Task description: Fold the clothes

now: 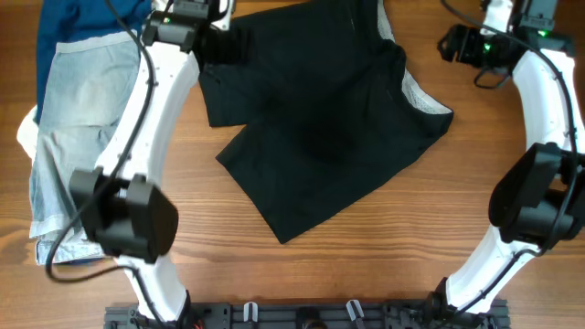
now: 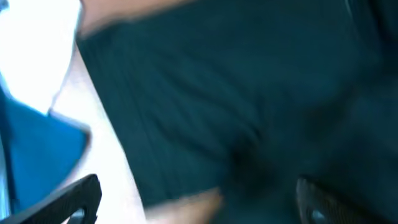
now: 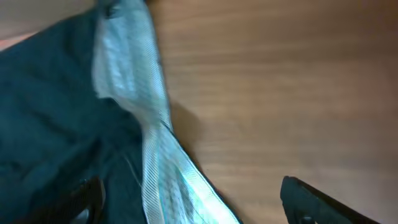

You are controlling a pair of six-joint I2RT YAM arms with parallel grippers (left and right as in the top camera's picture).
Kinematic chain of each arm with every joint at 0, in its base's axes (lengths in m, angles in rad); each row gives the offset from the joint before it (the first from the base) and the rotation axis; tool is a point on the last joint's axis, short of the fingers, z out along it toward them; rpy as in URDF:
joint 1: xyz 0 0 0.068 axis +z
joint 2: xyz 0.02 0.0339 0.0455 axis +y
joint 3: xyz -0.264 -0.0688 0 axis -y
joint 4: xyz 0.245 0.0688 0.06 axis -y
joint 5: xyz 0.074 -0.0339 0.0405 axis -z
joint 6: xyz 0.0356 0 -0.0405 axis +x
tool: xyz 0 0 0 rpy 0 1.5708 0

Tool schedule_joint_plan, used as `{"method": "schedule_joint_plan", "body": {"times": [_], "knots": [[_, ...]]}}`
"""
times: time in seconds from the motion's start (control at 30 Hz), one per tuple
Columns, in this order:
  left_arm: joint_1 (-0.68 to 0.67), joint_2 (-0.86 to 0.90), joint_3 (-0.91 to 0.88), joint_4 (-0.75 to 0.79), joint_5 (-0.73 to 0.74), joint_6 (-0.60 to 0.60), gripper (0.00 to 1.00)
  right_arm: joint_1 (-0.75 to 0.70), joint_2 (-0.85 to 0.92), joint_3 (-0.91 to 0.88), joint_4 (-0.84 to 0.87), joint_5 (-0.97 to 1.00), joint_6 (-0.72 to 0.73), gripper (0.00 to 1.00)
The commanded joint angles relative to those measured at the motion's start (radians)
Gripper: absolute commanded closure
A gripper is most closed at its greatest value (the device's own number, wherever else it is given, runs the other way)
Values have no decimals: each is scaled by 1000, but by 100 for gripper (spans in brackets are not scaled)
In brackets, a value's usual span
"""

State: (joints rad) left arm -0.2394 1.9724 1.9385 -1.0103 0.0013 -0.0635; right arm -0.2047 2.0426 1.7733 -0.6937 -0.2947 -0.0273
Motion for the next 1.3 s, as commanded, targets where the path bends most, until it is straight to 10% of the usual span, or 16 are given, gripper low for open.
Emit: {"method": "schedule_joint_plan", "body": {"times": [0.0,0.5,0.97,1.27], "knots": [[-41,23,-10,-131,28,-140,0,50,79,-1,40,-50,-109,9],[-110,23,-10,-187,31,-211,0,117,272,-1,169,411,-48,24],[-150,24,-197,-88,35,-230,0,64,301,0,92,384,53,15],[-149,24,-358,10,-3,-131,0,60,15,0,-38,87,109,8]]}}
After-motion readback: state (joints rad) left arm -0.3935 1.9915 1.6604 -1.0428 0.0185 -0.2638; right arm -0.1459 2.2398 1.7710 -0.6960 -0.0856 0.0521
